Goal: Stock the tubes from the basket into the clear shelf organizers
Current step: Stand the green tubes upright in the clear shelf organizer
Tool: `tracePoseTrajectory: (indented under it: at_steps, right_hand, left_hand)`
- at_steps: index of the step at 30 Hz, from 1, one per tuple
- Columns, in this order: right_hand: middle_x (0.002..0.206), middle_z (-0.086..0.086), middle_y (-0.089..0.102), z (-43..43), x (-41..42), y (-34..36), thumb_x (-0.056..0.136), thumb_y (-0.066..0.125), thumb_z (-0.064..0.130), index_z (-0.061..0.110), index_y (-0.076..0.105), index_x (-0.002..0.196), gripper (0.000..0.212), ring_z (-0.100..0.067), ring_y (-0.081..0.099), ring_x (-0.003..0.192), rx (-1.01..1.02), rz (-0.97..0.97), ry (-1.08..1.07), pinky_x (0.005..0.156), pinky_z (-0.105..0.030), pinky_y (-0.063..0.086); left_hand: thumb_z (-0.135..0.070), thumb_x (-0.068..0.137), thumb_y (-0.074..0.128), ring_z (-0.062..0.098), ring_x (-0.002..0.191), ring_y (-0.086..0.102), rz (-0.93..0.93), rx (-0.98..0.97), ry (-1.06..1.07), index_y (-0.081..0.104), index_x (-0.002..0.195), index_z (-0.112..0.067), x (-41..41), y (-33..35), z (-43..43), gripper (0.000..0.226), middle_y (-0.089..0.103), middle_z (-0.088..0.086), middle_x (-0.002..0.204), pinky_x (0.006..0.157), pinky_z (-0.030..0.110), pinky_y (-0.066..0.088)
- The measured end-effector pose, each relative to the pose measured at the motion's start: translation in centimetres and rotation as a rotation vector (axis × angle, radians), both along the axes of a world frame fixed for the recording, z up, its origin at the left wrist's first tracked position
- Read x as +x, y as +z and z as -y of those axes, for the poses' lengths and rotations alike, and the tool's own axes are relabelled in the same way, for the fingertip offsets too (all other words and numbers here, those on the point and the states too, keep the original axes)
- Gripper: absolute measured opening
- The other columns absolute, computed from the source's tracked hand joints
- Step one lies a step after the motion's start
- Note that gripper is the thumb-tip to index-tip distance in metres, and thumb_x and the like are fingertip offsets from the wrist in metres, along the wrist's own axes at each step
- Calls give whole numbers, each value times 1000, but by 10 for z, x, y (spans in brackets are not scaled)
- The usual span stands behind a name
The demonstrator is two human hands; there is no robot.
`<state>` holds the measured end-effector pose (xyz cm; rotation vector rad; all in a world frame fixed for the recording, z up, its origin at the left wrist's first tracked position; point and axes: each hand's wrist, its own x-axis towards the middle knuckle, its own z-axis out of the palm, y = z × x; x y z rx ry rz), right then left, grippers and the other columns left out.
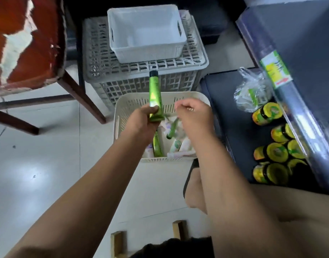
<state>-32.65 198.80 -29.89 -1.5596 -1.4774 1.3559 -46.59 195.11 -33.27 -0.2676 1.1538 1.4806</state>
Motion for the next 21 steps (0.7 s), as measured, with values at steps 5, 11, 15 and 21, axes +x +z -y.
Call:
tracePoseTrajectory:
  at_steps: [5, 11, 15, 21]
  right_hand:
    - [98, 8, 72, 25, 32, -42, 94, 61, 21, 22, 77, 98, 16, -14, 67, 91, -150, 279, 91, 77, -28, 55]
    - [88, -5, 69, 14, 25, -88, 90, 56, 23, 16, 70, 87, 16, -23, 66, 78, -299, 523, 233, 60, -26, 46]
    - [99, -8, 59, -8, 8, -128, 87, 56, 18, 17, 65, 91, 10, -18, 59, 64, -313, 742, 351, 47, -23, 39]
    - [75, -4, 41, -22, -4, -173, 94, 53, 9, 1, 56, 94, 9, -24, 52, 91, -532, 795, 275, 93, -39, 47]
  left_hand:
    - [7, 96, 53, 27, 85, 64, -76, -161, -95, 58, 105, 5, 4, -25, 14, 11, 63, 22, 106, 71, 33, 58]
    - [7, 97, 39, 21, 76, 70, -142, -307, -227, 58, 117, -1, -26, -77, 32, 29, 68, 14, 102, 63, 33, 54]
    - [7, 93, 41, 22, 78, 69, -216, -456, -332, 56, 101, -6, -32, -105, 22, 22, 68, 15, 102, 64, 34, 52]
    - [2, 72, 58, 31, 76, 69, -275, -583, -457, 63, 103, -1, -30, -151, 1, 32, 73, 18, 96, 86, 48, 55]
